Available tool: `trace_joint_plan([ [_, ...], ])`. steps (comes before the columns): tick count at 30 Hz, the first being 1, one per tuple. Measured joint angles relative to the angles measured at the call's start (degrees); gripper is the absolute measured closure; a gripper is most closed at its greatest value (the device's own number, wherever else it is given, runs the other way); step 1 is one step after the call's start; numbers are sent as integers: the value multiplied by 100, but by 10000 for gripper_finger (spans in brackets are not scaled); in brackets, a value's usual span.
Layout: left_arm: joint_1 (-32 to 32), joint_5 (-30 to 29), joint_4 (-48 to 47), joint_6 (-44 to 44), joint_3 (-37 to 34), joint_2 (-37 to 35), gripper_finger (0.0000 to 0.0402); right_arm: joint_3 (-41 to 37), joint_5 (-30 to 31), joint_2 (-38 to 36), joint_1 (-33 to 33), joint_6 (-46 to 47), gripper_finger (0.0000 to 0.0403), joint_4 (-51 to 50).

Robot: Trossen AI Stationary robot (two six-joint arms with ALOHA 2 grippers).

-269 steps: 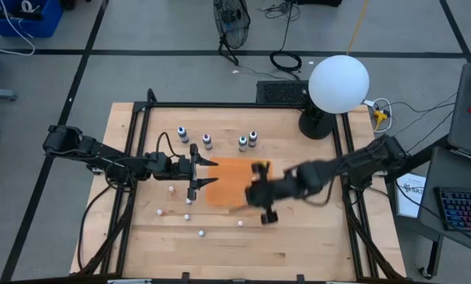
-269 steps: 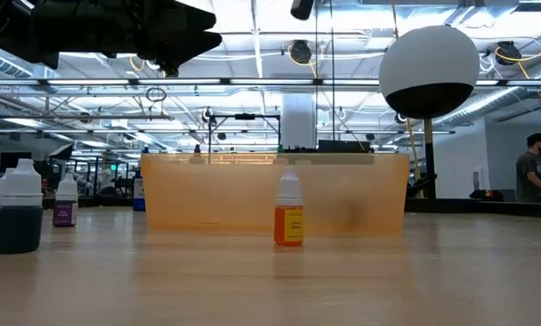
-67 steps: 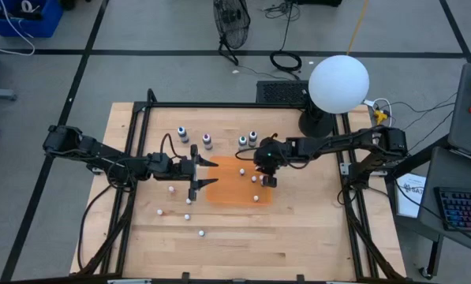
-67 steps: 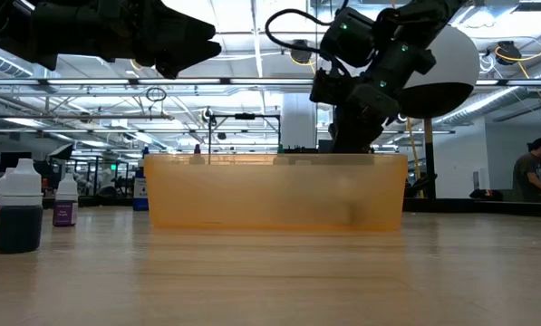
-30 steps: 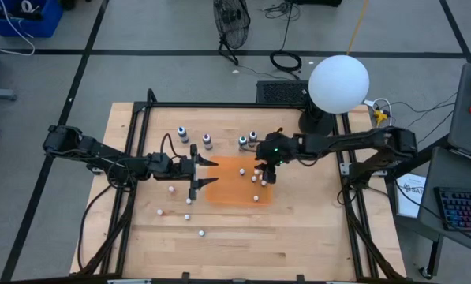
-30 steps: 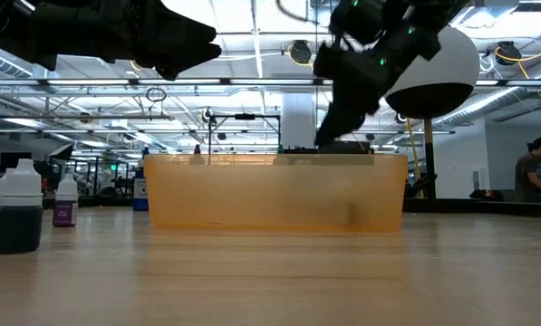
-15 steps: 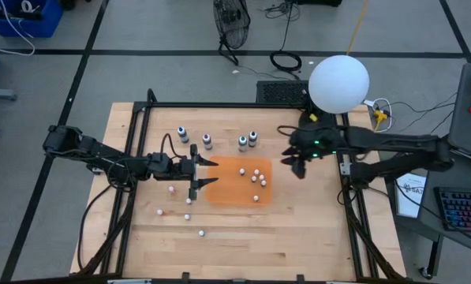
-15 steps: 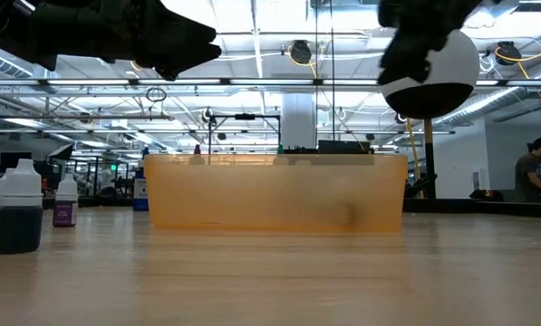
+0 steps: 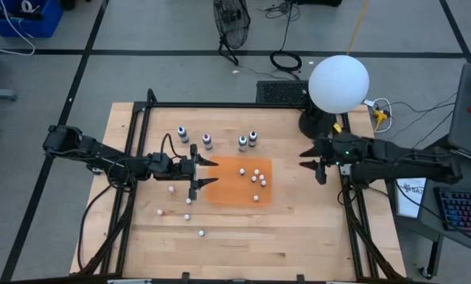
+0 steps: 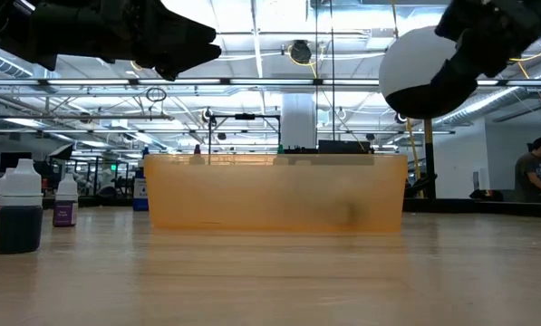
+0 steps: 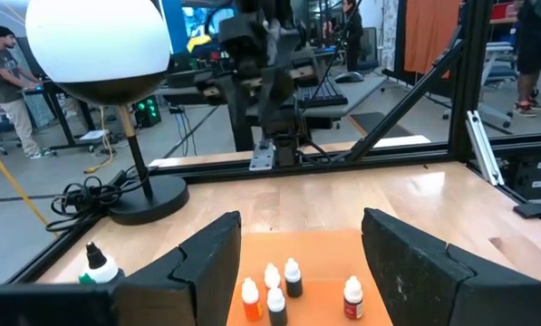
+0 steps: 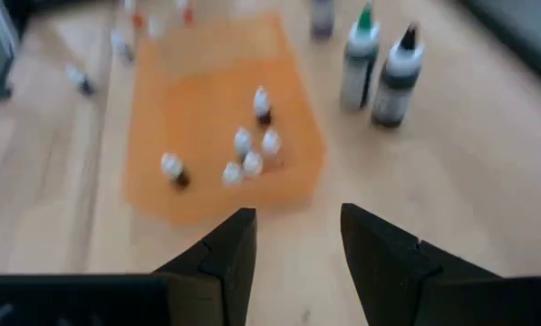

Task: Pick & Place food coloring
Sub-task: Put the small orange food coloring bottle into the orange bin

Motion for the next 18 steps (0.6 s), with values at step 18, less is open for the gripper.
trace_joint_plan([
  [18,2,-2,-58,0,0,1,172,-2161,-491,-3054,-2,-596,252,2040],
])
